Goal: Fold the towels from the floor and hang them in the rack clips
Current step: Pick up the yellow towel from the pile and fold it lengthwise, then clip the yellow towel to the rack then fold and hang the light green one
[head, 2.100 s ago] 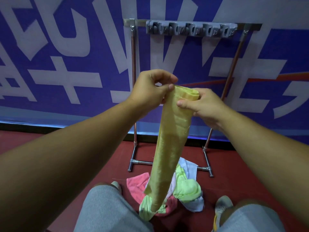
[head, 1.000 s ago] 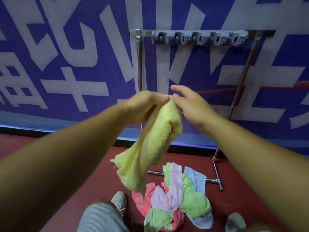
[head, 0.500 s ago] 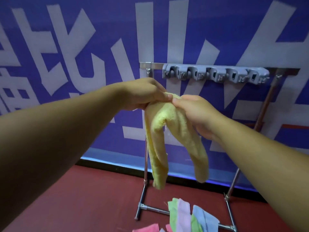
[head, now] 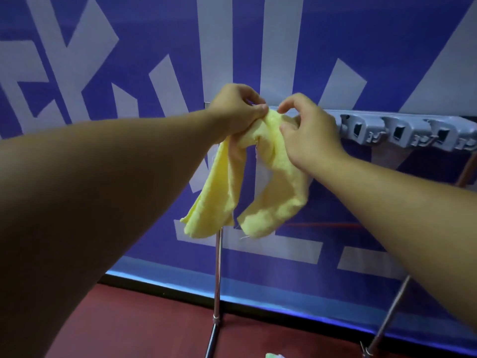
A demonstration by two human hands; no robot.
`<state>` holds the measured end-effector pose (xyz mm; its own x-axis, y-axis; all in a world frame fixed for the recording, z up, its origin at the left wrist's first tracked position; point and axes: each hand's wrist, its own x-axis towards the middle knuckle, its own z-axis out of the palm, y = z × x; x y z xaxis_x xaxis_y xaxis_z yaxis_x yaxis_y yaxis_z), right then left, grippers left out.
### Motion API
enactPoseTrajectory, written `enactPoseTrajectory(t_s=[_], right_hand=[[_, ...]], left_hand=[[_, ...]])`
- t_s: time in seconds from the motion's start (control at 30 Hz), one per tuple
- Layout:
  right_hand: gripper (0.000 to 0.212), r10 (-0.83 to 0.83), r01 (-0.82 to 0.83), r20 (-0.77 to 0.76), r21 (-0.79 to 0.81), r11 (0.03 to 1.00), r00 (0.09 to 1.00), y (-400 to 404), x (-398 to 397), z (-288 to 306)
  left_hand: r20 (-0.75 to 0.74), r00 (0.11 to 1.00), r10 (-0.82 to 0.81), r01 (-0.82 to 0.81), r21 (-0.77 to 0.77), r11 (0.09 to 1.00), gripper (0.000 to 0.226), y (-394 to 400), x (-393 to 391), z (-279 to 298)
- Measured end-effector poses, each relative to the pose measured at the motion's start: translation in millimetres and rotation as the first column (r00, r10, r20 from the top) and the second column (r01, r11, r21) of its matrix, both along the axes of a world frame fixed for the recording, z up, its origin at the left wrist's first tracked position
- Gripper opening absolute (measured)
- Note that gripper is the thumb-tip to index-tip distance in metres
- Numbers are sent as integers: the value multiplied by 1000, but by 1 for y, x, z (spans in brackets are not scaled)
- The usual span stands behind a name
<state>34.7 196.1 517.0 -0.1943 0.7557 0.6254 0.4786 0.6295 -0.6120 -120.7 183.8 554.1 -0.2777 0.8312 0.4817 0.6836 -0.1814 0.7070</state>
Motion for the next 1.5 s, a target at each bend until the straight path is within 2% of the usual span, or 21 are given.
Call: enactPoseTrajectory(t_s=[0.13,0.27,0.33,0.4,0.47,0.57,0.67,0.77,0.83,0.9,1.0,1.1,1.3,1.4,1.5], right_hand=[[22,-80,68,136,86,994,988,35,-17,7],[25,-127,108,179,108,988,976,59,-26,-4],[25,-193,153,222,185,971,956,64,-24,-12],[24,-305,172,370,352,920,878,66,-19,-20],[20,-406,163,475,472,866,781,65,-14,-25],[17,-367,150,553,398,905,748,59,-12,-28],[22,-305,116,626,324,939,718,42,-12,-28],[24,-276,98,601,312,945,750,17,-6,-27],[23,-243,80,548,304,949,801,-2,5,-31],[21,-214,59,502,307,950,838,-22,18,-41],[19,-206,43,473,332,942,857,-48,42,-71],[17,-164,37,443,282,959,881,-70,68,-121],[19,-39,65,568,-26,998,822,-111,108,-266],[25,54,114,624,-226,967,779,-121,122,-348],[22,171,141,640,-406,903,749,-126,143,-440]], left_hand=[[-45,995,91,-88,58,994,31,39,-17,-1],[-96,990,106,-98,92,991,26,65,-23,-12],[-80,993,87,-77,118,990,25,69,-23,-17],[-104,991,84,-70,137,988,29,64,-21,-19],[-195,978,77,-49,142,989,40,55,-19,-22],[-367,929,51,-13,107,994,59,35,-18,-27],[-580,814,-37,12,-48,999,49,16,-18,-24],[-590,806,-53,-45,-150,988,55,-1,-15,-21],[-551,834,34,-61,-30,998,60,-20,-8,-28],[-494,860,130,-62,151,987,55,-45,2,-43],[-490,857,158,-50,226,973,48,-83,21,-80],[-488,868,91,-20,148,989,42,-120,50,-134],[-457,882,-116,31,-188,982,37,-158,98,-275],[-424,888,-180,20,-355,935,39,-162,119,-356],[-328,908,-261,46,-541,840,42,-162,138,-437]])
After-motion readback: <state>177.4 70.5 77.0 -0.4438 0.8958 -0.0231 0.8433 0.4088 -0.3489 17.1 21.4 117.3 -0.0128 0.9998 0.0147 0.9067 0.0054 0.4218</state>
